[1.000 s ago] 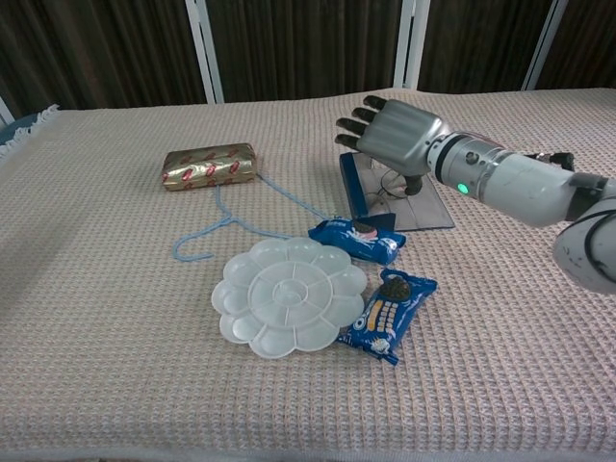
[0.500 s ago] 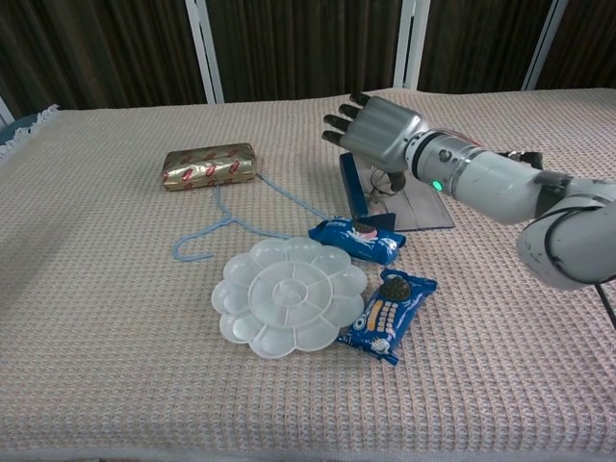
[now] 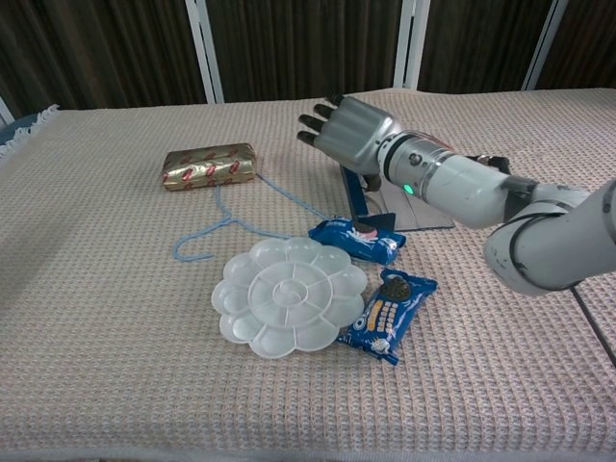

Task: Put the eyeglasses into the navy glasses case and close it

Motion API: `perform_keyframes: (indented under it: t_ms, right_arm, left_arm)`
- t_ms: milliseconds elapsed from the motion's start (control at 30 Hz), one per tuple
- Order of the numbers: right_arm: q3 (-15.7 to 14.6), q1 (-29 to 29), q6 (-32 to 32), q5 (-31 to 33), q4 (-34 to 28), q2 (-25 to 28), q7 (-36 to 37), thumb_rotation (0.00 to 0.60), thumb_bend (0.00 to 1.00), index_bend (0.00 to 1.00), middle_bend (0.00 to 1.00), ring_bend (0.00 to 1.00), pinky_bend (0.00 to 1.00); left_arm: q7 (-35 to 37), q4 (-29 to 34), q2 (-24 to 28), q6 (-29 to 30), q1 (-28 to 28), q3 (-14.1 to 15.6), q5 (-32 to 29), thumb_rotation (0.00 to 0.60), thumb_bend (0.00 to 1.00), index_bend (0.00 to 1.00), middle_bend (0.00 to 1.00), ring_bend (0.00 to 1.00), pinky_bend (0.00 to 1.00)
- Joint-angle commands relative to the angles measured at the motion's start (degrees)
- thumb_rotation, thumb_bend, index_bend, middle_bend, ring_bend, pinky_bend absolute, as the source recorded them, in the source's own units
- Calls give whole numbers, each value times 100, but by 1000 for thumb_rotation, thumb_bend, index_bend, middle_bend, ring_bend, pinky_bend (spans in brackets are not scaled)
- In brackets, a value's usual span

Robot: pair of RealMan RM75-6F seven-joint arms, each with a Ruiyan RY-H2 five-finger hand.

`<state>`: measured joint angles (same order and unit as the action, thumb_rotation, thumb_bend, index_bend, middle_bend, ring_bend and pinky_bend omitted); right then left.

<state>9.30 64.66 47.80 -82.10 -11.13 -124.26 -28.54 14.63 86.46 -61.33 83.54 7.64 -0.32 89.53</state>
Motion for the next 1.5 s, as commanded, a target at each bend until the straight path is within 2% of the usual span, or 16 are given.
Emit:
perform_keyframes:
  t_ms: [33, 433, 667, 733, 800, 1067, 1200, 1500]
  right_arm:
    - [12, 23, 25, 11, 20, -32, -9, 600, 88, 188, 29, 0, 70]
    - [-20, 17, 222, -17, 37, -42, 180, 600, 79, 187, 30, 0, 69]
    - [-114, -38, 237, -105, -113, 179, 500, 600, 103, 264, 30, 0, 58]
    - [-202, -77, 261, -196, -304, 378, 855, 600, 271, 321, 30, 0, 51]
    - [-264, -85, 207, -269, -631, 730, 1504, 600, 442, 350, 31, 0, 49]
    - [-415, -50, -209, -378, -1135, 1195, 1987, 600, 680, 460, 31, 0, 1]
    - [-358, 16, -440, -302, -1187, 1159, 2043, 600, 726, 470, 31, 0, 0]
    - [-116, 227, -1000, -10, -1007, 892, 2030, 600, 730, 470, 31, 0, 0]
  left_arm:
    - [26, -7, 5, 9, -4, 3, 8, 600, 427, 0, 0, 0, 169]
    - [48, -29, 3, 30, -13, 18, 46, 600, 427, 0, 0, 0, 170]
    - [27, -16, 5, 35, -16, 25, 58, 600, 430, 0, 0, 0, 170]
    - [26, -13, 4, 37, -20, 24, 52, 600, 433, 0, 0, 0, 171]
    - [4, -8, 1, -15, -3, 20, 19, 600, 432, 0, 0, 0, 171]
    - [-38, 8, -17, -62, 15, 14, -6, 600, 431, 0, 0, 0, 171]
    - [-38, 9, -15, -82, 24, 13, -13, 600, 431, 0, 0, 0, 171]
    - [11, -24, -17, -117, 42, -2, -44, 600, 433, 0, 0, 0, 171]
